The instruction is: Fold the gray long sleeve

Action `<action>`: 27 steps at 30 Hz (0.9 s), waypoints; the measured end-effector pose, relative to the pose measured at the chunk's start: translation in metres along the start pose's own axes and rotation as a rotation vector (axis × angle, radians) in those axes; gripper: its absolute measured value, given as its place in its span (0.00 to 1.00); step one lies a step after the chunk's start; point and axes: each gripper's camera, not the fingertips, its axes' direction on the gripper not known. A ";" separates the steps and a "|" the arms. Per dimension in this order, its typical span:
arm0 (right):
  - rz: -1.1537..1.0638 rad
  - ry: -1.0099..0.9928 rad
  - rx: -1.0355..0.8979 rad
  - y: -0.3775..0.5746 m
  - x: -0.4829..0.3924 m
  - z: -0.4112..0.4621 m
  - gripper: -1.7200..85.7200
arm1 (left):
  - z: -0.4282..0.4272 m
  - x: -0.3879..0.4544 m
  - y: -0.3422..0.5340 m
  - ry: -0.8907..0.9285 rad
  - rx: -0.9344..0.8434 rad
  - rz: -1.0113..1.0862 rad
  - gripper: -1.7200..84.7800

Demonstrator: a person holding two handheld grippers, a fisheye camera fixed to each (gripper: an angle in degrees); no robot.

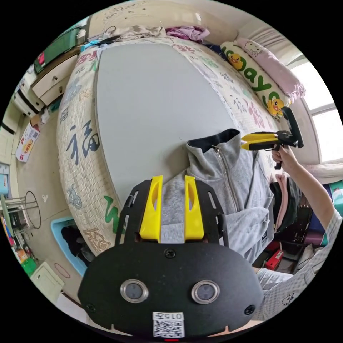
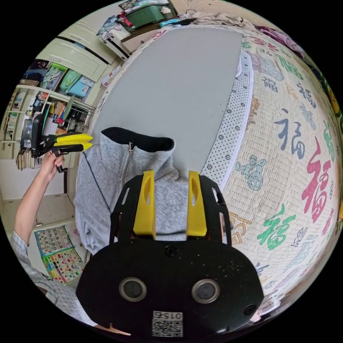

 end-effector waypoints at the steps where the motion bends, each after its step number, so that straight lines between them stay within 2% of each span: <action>1: 0.022 -0.015 -0.011 0.001 0.001 0.002 0.17 | 0.005 -0.001 -0.005 -0.017 -0.023 0.021 0.13; 7: -0.077 0.033 -0.001 0.018 -0.017 -0.005 0.15 | 0.019 -0.014 -0.006 -0.020 -0.031 0.089 0.14; 11: -0.156 0.088 -0.067 0.031 -0.034 -0.008 0.10 | 0.025 -0.020 -0.006 -0.053 -0.053 0.122 0.08; 13: -0.156 0.148 -0.072 0.037 -0.041 -0.009 0.07 | 0.031 -0.024 -0.008 -0.024 -0.085 0.098 0.06; 18: -0.088 0.087 -0.032 0.053 -0.047 -0.034 0.03 | 0.022 -0.026 0.006 -0.067 -0.033 0.115 0.03; 21: -0.145 0.064 0.048 0.087 -0.065 -0.073 0.03 | -0.005 -0.024 0.041 -0.009 0.091 0.143 0.03; 23: -0.222 0.057 0.117 0.135 -0.089 -0.112 0.03 | -0.034 -0.010 0.094 0.017 0.200 0.215 0.02; 27: -0.275 -0.056 0.157 0.231 -0.120 -0.156 0.03 | -0.053 0.018 0.200 0.084 0.263 0.282 0.02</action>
